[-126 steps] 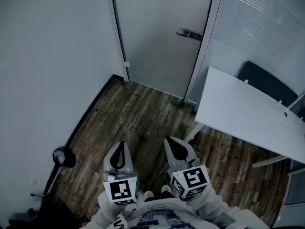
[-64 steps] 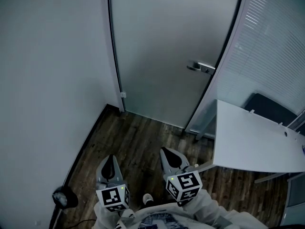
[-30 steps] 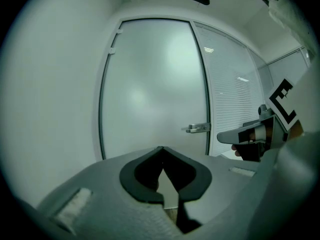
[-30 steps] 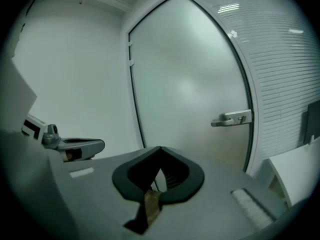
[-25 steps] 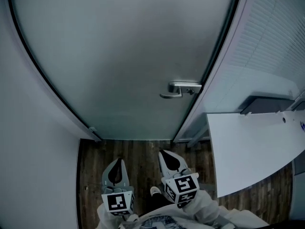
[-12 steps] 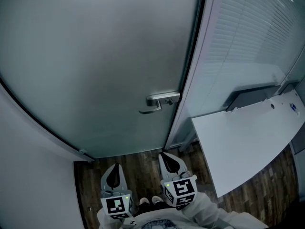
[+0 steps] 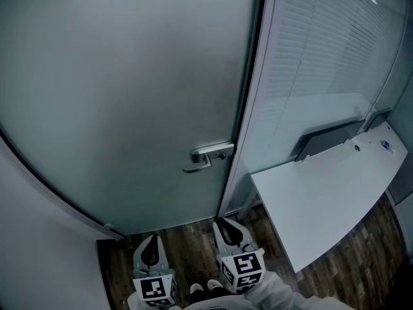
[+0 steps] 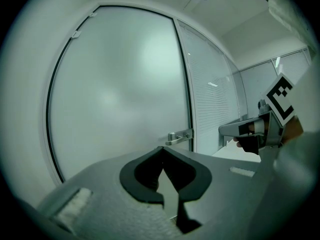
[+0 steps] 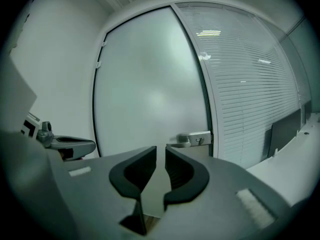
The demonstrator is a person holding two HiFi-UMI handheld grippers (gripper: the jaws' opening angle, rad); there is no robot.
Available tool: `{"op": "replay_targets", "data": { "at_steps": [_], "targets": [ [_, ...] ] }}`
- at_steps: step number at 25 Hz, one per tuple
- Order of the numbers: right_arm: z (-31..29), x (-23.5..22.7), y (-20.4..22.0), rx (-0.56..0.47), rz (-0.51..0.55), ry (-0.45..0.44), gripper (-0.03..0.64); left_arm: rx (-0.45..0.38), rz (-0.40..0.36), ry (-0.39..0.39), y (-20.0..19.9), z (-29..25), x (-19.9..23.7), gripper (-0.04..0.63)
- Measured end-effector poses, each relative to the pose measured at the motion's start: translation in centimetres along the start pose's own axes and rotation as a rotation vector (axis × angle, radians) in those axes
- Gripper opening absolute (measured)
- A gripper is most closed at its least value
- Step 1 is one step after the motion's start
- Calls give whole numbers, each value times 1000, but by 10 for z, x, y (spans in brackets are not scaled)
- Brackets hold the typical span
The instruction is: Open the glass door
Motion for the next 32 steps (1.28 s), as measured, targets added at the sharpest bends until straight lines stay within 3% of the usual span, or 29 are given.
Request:
{"op": "replay_targets", "data": {
  "at_steps": [11,15,25,32],
  "targets": [
    [-33,-9,2,65,123,-40,229,-3,1,-13,8,6,4,3],
    [-66,-14,9,102,294,-49,233,3,3,-45,15,10,12,3],
    [-163,-39,28,223,595,-20,235,39,38,-142,25,22,46,3],
    [-204,-52,45,268,920,1,235,56,50,-163,31,24,52,3]
  ]
}}
Point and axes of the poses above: the fingertips, and each gripper's own axes: z backward along the fingers, x to its left, y out of its underside, the point moved 2 cm from there along z, backward along the fingers, and after that the axes turned 8 degrees about -z, right-handed, at the moved point
